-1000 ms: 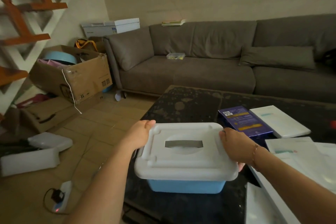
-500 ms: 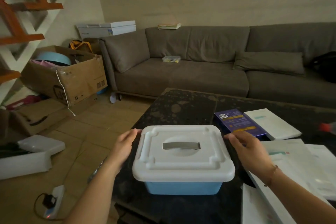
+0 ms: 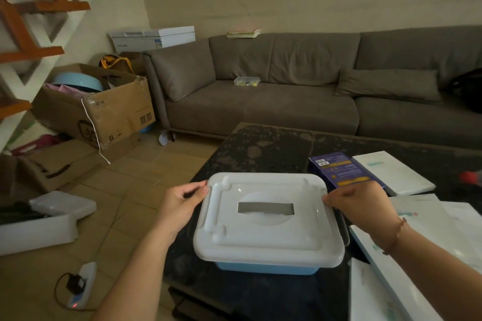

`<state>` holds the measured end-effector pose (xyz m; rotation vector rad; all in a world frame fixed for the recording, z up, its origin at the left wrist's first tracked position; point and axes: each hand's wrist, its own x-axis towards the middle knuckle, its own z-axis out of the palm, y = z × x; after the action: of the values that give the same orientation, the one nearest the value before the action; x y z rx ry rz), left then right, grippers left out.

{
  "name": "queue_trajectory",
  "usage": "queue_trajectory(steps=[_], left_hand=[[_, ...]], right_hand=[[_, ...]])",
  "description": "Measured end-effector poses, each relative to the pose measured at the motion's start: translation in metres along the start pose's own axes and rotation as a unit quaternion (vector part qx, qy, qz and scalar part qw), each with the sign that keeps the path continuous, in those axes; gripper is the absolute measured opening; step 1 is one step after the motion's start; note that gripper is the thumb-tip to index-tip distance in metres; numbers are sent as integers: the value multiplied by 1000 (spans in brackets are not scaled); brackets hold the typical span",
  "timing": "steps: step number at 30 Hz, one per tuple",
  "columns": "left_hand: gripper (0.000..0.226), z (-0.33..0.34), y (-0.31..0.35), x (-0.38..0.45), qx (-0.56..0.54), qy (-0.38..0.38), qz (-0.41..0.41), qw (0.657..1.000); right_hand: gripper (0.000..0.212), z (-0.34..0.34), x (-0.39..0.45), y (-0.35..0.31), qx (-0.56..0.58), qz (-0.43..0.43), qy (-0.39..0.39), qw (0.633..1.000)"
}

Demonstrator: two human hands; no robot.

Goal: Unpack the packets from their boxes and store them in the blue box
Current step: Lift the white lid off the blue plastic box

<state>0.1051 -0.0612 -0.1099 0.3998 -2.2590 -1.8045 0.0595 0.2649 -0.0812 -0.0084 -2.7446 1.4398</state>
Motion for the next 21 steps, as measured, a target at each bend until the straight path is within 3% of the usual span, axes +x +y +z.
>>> queue_trajectory(steps=[5,15,19,21], left_hand=[[28,2,-1,1,-8,-25,-12,1000],[34,-6,-11,-5,-107,-110,-72,986],[44,-4,-11,-5,-160,-108,-88,977],[38,0,-7,-5,-181,-101,-96,974]], right_hand=[[23,3,0,-1,24,24,-13,999],[6,6,-4,5,91,60,-26,994],[7,4,-8,2,110,51,-24,992],[4,2,-9,2,128,55,-25,990]])
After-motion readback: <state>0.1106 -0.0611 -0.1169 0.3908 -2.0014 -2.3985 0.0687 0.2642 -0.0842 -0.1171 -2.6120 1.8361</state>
